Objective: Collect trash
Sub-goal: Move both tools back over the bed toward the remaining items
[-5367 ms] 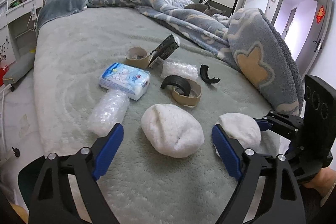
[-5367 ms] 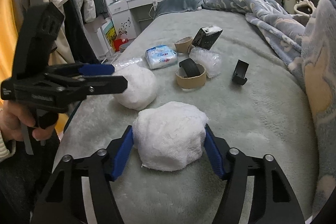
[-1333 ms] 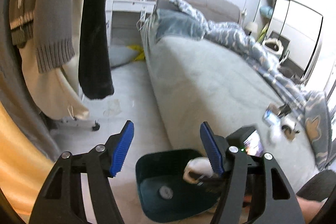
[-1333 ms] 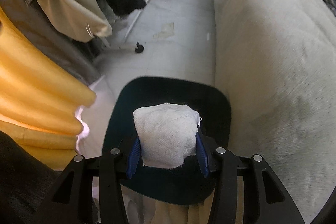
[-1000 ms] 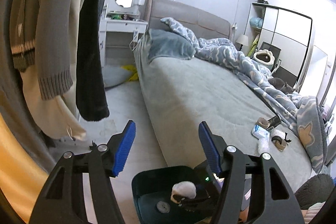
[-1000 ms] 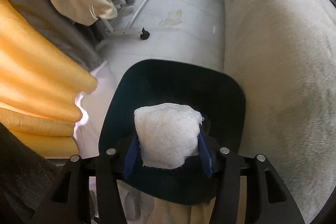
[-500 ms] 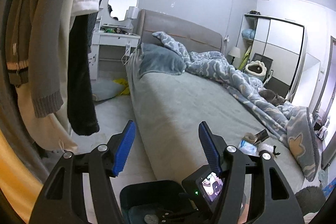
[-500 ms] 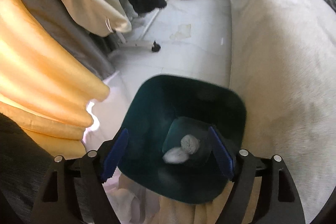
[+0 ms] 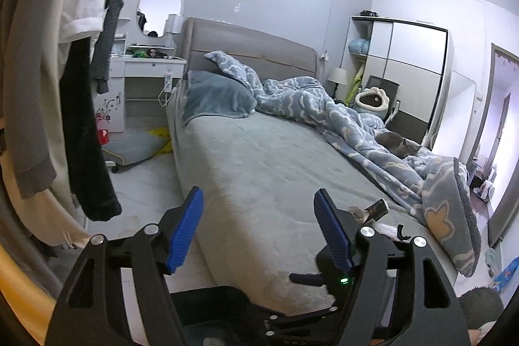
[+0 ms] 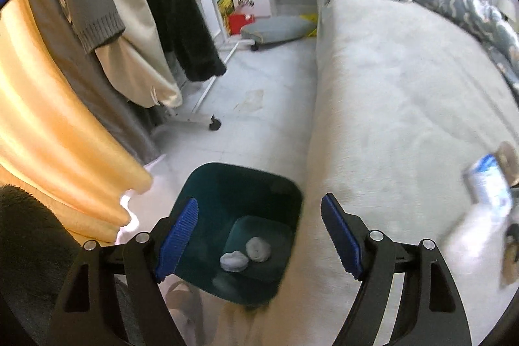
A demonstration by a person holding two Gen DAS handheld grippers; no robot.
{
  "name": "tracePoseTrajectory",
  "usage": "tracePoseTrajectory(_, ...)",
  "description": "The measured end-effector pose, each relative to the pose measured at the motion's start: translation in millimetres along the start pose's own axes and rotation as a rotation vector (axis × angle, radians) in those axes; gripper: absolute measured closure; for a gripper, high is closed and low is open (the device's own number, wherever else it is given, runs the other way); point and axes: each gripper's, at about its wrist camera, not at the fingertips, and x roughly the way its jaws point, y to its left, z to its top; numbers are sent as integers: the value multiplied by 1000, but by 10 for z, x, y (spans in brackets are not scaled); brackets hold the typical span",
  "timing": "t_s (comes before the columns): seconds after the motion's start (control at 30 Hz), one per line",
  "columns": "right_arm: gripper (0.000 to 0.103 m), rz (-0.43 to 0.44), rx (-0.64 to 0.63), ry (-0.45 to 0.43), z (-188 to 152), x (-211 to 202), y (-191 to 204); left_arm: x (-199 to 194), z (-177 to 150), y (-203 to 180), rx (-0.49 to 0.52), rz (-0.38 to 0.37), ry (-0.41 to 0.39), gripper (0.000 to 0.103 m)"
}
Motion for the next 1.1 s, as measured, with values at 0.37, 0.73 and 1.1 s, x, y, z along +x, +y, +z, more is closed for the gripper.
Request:
tracePoseTrajectory(0.37,24,-106,-18,-46,-115,-499,-547,353,-67,-204,-36,-55,64,26)
tracePoseTrajectory(0.73,28,-172,-98,-48,-167,-819,-976,689,-222,-493,-17,-99,151,20)
tracePoseTrajectory(1.1,35,-169,-55,-47,-204,-1052,-1713,1196,-573,-815,46,-133,304,20)
